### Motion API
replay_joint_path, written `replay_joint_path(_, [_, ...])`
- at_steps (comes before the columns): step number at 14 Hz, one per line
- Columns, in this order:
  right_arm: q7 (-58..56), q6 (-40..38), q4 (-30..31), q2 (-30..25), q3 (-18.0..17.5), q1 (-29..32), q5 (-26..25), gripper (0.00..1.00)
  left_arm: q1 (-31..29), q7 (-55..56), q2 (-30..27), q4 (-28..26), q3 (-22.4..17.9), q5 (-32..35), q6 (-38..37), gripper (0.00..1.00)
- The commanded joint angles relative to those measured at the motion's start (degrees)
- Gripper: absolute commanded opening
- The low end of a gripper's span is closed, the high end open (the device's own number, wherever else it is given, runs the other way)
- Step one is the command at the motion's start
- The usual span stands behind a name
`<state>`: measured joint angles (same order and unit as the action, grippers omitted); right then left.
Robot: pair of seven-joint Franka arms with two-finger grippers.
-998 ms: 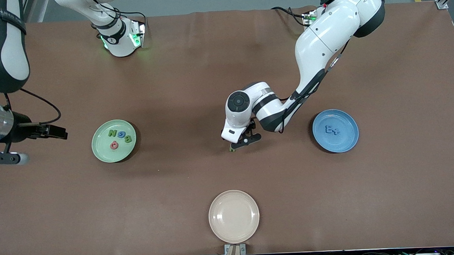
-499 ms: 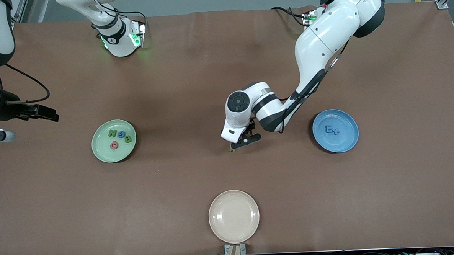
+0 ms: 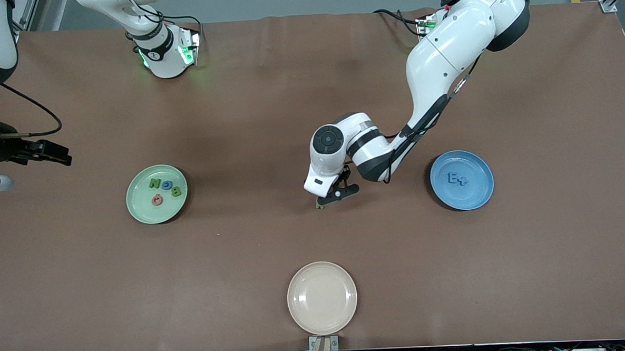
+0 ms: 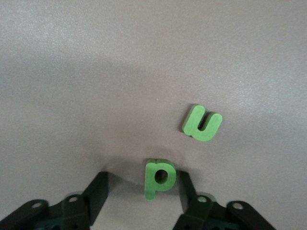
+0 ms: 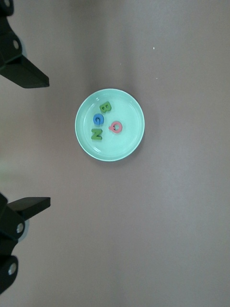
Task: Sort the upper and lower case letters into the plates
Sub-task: 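Grasp the green p with the left gripper while the right arm retracts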
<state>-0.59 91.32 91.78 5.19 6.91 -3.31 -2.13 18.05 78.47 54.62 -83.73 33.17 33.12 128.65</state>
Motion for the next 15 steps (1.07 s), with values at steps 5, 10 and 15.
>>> replay_joint_path(5, [-0.9,-2.2,-5.6,1.0,-1.4,2.4,-0.8,1.0,0.1,0.2,0.6,0.5,-0.7,-1.0,0.2,0.55])
replay_joint_path(10, [-0.7,-2.2,-7.0,1.0,-1.5,1.9,-0.4,1.0,0.0,0.1,0.6,0.5,-0.9,-1.1,0.2,0.5])
replay_joint_path(15, [-0.7,-5.9,-7.2,0.5,-1.3,2.8,0.1,1.0,0.0,0.3,0.5,0.5,-0.9,-1.1,0.2,0.34])
